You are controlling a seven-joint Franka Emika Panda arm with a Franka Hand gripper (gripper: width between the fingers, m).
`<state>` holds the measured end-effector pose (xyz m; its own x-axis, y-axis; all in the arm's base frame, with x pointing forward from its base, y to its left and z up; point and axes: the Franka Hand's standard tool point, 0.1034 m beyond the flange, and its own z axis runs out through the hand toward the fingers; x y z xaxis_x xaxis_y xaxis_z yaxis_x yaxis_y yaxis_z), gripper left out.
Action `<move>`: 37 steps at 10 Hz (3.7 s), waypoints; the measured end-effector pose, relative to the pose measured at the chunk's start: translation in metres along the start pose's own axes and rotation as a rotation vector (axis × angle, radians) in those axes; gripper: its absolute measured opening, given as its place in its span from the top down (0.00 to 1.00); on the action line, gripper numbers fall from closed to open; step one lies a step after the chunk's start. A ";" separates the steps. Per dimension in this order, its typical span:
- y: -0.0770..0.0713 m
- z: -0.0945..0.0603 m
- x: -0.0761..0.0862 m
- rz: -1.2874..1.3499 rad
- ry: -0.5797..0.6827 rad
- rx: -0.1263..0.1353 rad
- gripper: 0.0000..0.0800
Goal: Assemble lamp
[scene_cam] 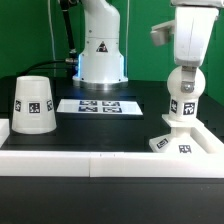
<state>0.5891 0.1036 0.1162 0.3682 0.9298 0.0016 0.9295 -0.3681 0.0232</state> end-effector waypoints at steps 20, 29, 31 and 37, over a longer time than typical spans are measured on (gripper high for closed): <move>0.000 0.001 -0.004 1.596 -0.010 0.014 0.28; 0.003 0.002 -0.009 2.438 -0.068 0.188 0.28; 0.002 0.002 -0.007 2.511 -0.075 0.189 0.28; 0.004 0.003 -0.007 3.024 -0.130 0.322 0.28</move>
Offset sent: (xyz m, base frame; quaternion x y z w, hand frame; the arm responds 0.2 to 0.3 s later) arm -0.0043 0.0022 0.0003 -0.0011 0.0160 0.2546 0.9669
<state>0.5904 0.0961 0.1133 -0.2721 -0.9383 -0.2134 -0.9622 0.2674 0.0511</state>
